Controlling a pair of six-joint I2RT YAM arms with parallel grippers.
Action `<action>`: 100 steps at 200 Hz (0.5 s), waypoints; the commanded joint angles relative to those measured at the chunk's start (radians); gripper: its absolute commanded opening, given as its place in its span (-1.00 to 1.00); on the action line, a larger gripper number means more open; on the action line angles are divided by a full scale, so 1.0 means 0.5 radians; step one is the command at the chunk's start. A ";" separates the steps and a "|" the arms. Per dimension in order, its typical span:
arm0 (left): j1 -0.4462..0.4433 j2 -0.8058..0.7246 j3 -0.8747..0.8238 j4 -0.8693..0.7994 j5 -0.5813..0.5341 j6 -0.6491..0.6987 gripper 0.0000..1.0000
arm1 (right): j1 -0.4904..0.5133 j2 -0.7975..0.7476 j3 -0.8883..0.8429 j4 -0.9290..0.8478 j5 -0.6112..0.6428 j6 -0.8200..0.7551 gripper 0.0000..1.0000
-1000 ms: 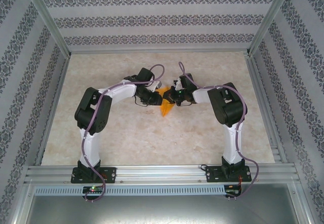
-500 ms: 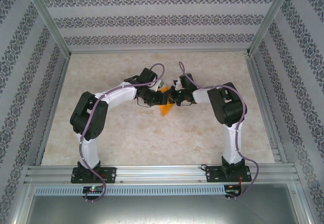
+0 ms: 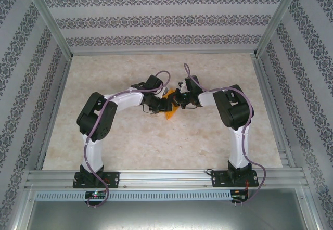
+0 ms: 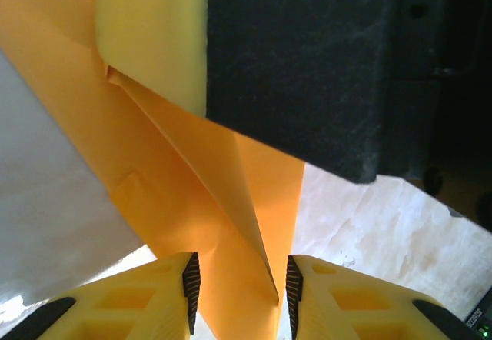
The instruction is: Fold a paper plane with a square sheet of paper (pick it up from the middle)
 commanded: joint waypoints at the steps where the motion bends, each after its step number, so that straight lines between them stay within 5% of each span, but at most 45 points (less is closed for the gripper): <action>1: -0.028 0.031 -0.024 0.139 0.047 -0.046 -0.27 | -0.014 0.041 -0.072 -0.082 0.038 0.028 -1.00; 100: -0.029 0.051 0.012 -0.027 -0.102 0.075 -0.78 | -0.040 -0.026 -0.108 -0.075 0.035 0.017 -1.00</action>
